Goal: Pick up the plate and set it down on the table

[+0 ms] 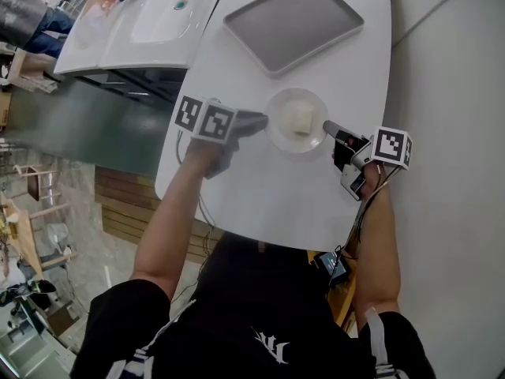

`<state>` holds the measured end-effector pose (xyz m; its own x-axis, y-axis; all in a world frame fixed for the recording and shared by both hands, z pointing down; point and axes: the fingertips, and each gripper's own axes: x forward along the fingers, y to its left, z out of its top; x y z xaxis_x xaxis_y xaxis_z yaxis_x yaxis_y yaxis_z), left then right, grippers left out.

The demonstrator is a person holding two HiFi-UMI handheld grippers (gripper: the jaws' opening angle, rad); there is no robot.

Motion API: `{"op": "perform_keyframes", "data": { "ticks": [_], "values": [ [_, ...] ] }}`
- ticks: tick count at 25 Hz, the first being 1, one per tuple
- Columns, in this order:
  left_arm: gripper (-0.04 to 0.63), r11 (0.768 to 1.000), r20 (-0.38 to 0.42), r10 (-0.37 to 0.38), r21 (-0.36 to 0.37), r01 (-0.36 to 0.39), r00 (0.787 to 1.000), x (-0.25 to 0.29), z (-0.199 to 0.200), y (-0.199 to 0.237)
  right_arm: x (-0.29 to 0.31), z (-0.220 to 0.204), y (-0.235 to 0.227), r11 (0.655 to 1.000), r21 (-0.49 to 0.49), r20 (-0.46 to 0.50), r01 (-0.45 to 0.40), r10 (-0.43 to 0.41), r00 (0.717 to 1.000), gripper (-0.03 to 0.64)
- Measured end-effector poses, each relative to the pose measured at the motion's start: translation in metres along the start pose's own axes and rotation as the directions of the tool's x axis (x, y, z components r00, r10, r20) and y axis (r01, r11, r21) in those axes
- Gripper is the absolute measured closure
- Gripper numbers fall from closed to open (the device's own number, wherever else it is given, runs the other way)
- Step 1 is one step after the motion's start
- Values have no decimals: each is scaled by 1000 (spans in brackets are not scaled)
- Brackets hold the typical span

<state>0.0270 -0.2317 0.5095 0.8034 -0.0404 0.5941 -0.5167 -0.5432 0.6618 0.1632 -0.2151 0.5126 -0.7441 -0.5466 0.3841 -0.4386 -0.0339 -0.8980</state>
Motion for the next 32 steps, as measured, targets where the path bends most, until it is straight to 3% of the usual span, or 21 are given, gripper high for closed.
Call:
{"op": "perform_keyframes", "data": {
  "ticks": [6, 18, 24, 32],
  "values": [
    [546, 1000, -21, 16, -10, -16, 1000, 24, 3, 22, 12, 13, -26, 999, 3, 4, 49, -49, 999, 601],
    [545, 993, -129, 110, 63, -103, 985, 52, -5, 32, 13, 11, -61, 983, -22, -5, 181, -181, 983, 601],
    [545, 980, -176, 174, 122, -154, 969, 57, -8, 34, 11, 13, -61, 967, -97, -9, 235, -237, 971, 601],
    [541, 963, -209, 237, 179, -201, 949, 65, -7, 28, 8, 17, -69, 909, -234, -11, 344, -356, 934, 590]
  ]
}}
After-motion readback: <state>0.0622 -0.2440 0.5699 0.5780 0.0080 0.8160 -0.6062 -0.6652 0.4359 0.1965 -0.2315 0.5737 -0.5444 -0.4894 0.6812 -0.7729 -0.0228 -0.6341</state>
